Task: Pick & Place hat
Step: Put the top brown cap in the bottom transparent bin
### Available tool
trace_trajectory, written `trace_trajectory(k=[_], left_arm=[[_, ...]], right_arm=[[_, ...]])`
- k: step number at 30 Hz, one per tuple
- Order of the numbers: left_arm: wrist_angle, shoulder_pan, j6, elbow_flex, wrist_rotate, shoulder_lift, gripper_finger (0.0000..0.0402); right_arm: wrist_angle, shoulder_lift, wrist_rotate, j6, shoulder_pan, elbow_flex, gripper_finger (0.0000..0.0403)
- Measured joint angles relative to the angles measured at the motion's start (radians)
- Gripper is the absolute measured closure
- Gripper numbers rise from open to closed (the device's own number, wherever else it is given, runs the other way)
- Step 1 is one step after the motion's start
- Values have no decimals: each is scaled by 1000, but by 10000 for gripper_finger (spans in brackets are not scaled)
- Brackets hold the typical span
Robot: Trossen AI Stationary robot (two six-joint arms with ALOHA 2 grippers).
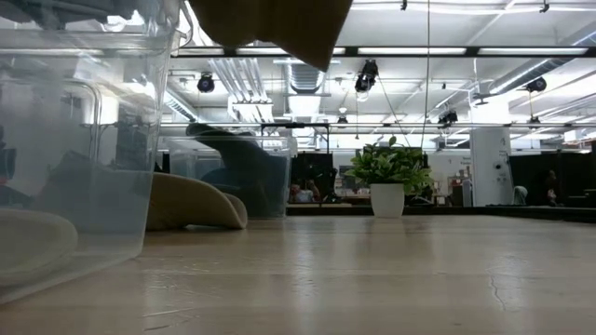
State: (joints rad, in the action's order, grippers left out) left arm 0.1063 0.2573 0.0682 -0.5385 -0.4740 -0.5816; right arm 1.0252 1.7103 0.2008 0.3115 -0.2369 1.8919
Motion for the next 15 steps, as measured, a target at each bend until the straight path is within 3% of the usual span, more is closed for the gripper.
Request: trace_trajectory(k=[11,15], left_arm=[[-51,0,39,1,11,52,255],[-51,0,45,1,63,32,255]], right_arm=[[7,0,-23,-1,18,0,390],[-7,0,-27,-5,24,0,390]])
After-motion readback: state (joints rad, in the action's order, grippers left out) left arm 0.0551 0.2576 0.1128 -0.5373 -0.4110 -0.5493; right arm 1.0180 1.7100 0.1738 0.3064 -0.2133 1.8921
